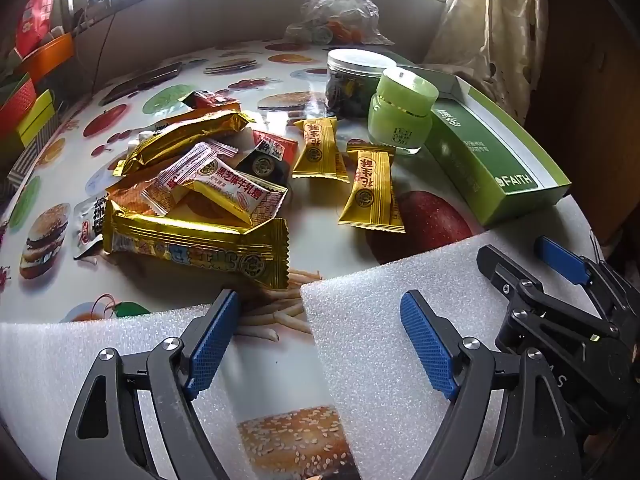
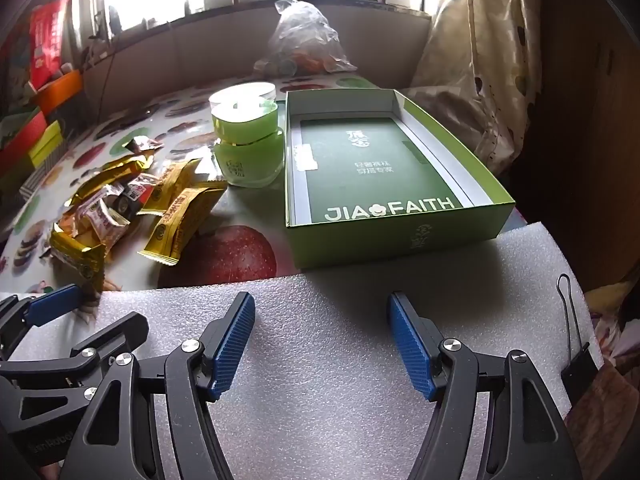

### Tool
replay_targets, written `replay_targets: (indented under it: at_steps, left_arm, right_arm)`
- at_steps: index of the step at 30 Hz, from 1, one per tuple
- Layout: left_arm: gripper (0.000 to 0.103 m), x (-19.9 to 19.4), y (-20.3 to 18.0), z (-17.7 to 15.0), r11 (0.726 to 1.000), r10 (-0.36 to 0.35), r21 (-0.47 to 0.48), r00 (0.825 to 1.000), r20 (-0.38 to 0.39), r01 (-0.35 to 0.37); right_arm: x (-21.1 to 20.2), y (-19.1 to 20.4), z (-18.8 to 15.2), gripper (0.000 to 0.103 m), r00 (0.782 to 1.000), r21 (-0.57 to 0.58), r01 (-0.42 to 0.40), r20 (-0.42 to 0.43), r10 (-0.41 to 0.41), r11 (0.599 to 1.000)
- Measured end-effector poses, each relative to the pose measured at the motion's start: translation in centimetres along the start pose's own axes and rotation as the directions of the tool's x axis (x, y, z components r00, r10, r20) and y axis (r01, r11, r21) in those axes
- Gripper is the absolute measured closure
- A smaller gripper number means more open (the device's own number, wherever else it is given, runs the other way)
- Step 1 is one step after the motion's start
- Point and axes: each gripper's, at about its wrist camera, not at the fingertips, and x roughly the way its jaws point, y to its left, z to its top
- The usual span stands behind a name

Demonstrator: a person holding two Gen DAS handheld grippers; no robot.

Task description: Organize snacks

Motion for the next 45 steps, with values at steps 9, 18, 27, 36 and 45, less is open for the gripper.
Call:
replay_targets:
  at_steps: [9, 18, 27, 36, 45]
  left_arm:
    - [0.021, -0.07, -0.07, -0.01, 1.0, 0.009, 0.007, 1.0, 0.002, -0.009]
    - [0.021, -0.33, -0.04, -0.32, 1.0, 0.008, 0.003, 1.0, 0.005, -0.008]
    - [0.021, -0.35, -0.03, -0.34, 1.0, 0.006, 0.001, 1.0, 0.006, -0.006]
    - [0.02, -0.24, -0.17, -0.16, 1.0, 0.005, 0.001, 1.0, 0.008, -0.005]
    - [0.02, -0.36, -0.32, 0.13, 1.0, 0.003, 0.001, 1.0, 0.008, -0.003]
  right_arm:
    - [-0.04, 0.27, -0.04, 0.034, 1.0, -0.001, 0.002, 0.002, -0.002, 1.0]
    - [-0.07, 0.2, -0.08, 0.034, 1.0, -0.002, 0.003, 0.004, -0.003, 1.0]
    - [-0.08, 0.14, -0.14, 0.034, 1.0, -0.002, 0.004, 0.004, -0.004, 1.0]
    - [-0.06, 0.2, -0.13, 0.034, 1.0, -0.003, 0.005, 0.005, -0.005, 1.0]
    - [-0.06, 0.19, -0.12, 0.035, 1.0, -0.004, 0.006, 0.005, -0.006, 1.0]
